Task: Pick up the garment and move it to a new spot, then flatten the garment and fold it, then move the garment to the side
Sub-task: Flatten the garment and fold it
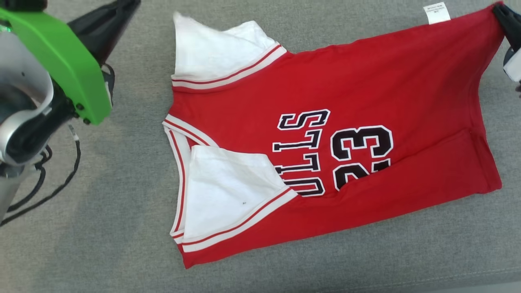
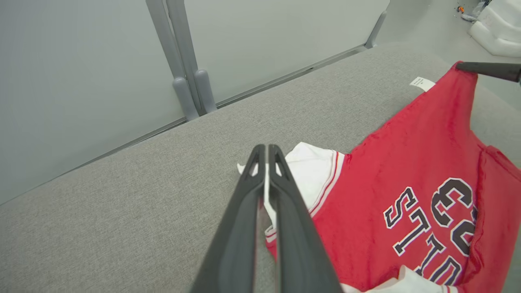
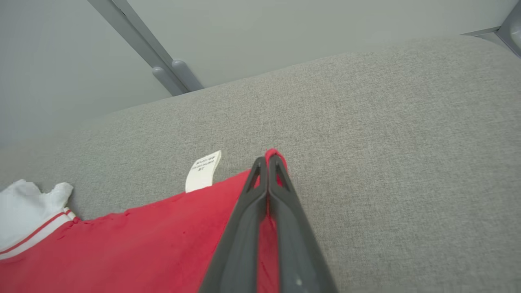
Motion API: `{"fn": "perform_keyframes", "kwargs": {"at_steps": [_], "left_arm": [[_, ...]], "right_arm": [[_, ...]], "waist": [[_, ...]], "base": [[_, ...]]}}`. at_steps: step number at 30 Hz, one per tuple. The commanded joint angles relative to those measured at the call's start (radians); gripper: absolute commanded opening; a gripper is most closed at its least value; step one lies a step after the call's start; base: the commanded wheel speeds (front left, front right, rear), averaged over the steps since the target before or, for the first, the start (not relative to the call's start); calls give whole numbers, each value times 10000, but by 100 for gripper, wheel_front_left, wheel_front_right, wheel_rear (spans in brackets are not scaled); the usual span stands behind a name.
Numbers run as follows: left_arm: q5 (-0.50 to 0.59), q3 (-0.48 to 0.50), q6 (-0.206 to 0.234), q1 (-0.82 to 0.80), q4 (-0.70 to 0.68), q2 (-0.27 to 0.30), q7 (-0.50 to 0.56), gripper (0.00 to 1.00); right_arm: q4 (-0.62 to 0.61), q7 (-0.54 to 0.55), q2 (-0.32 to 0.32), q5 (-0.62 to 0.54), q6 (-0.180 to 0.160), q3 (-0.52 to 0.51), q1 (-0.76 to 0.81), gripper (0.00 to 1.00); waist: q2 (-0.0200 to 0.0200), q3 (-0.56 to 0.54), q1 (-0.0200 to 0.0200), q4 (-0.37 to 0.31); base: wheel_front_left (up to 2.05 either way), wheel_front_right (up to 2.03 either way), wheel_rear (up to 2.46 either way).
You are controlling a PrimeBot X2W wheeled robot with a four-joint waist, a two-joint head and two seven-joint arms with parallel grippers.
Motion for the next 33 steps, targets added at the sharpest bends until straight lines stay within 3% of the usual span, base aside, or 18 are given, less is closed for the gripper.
{"fn": "perform_keyframes", "kwargs": {"at_steps": [1,7,8,9,10,20,33], "left_arm": [[-58,75,53,285,-208,159,-88,0],[-261,75,372,904,-464,184,-159,0],[-454,115,470,921,-346,19,-143,27],[-550,79,478,869,-245,-68,-32,47],[-574,39,491,733,-135,-128,42,100],[645,-1051,345,-1644,2417,-1062,1301,100],[1412,-1651,-6,-2713,5016,-1749,1057,100]], "right_arm": [[-194,38,-118,109,-15,-65,274,0],[-783,343,-279,310,-14,-95,837,0],[-866,410,-266,307,-14,-94,863,0],[-905,449,-241,298,-14,-86,851,0],[-953,499,-206,286,-14,-73,822,0],[-1403,654,230,258,-14,284,47,0],[-1134,228,312,562,-14,859,-451,0]], "waist": [[0,-198,0,180],[0,-263,0,298],[0,-213,0,289],[0,-164,0,276],[0,-113,0,264],[0,855,0,-324],[0,1517,0,-910]], "base": [[0,0,0],[0,0,0],[0,0,0],[0,0,0],[0,0,0],[0,0,0],[0,0,0]]}}
